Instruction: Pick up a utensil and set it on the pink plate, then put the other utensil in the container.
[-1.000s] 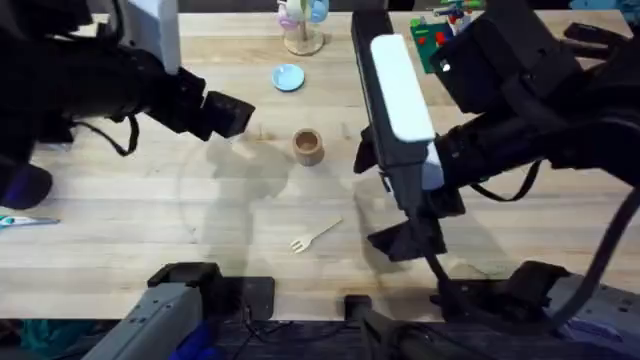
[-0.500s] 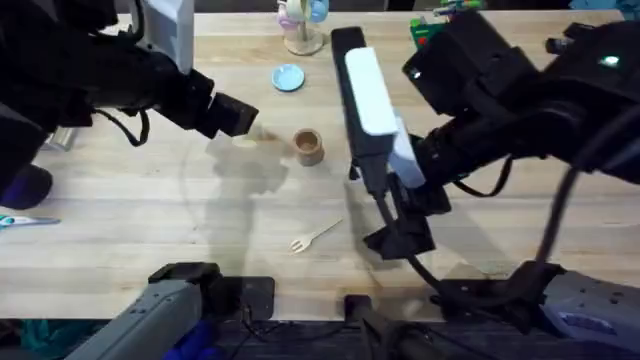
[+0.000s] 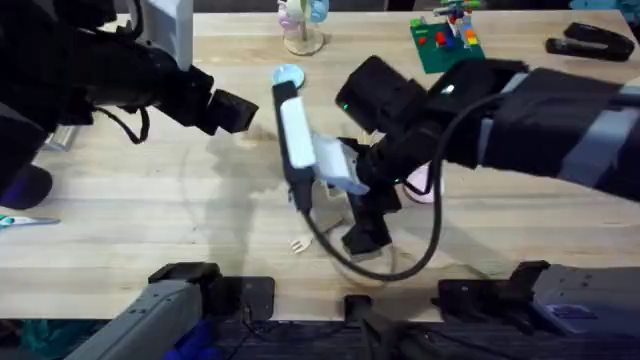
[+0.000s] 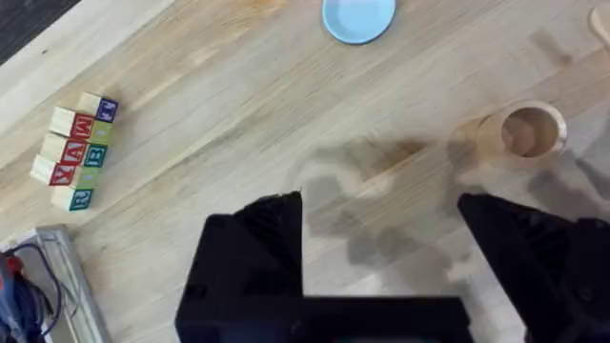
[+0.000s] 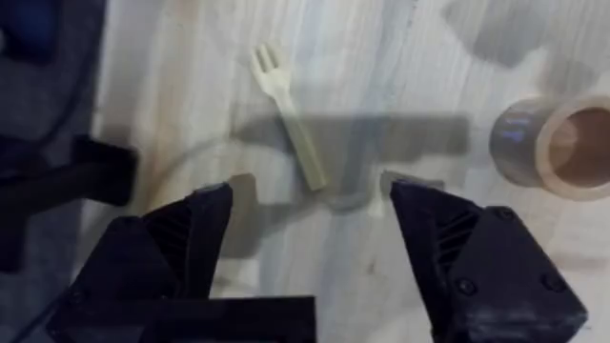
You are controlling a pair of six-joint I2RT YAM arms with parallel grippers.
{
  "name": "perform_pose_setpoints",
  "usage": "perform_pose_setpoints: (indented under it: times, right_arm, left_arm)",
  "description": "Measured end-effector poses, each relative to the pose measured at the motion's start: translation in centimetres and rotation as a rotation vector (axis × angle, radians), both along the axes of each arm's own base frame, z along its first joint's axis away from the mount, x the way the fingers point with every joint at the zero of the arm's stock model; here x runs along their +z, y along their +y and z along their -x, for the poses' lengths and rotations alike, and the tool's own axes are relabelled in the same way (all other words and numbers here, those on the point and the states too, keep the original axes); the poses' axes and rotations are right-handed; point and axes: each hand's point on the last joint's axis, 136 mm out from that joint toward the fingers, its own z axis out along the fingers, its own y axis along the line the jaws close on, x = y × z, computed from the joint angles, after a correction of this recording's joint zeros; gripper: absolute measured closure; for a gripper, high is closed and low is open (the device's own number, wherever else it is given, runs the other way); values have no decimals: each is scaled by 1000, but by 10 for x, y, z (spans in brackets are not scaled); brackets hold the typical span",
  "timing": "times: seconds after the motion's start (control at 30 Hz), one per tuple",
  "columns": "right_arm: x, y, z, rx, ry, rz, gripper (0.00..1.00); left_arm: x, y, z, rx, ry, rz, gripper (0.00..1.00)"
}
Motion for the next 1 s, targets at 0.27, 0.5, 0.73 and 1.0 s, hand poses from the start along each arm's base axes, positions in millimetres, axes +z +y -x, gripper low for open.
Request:
perform_pose_setpoints:
  times: [0.27,0.5,0.73,1.0]
  right_arm:
    - [-27,6,-7,48,-124,113,6]
    - [-49,9,-7,72,-134,174,6]
    - [-53,9,-6,80,-135,191,6]
    - [-56,12,-5,90,-141,198,6]
  left_arm:
    - [-15,0,-6,0,51,2,8]
    - [-36,0,-11,-7,127,0,8]
    - [-50,0,-14,-53,168,-23,8]
    - [-48,-8,-18,-91,148,7,8]
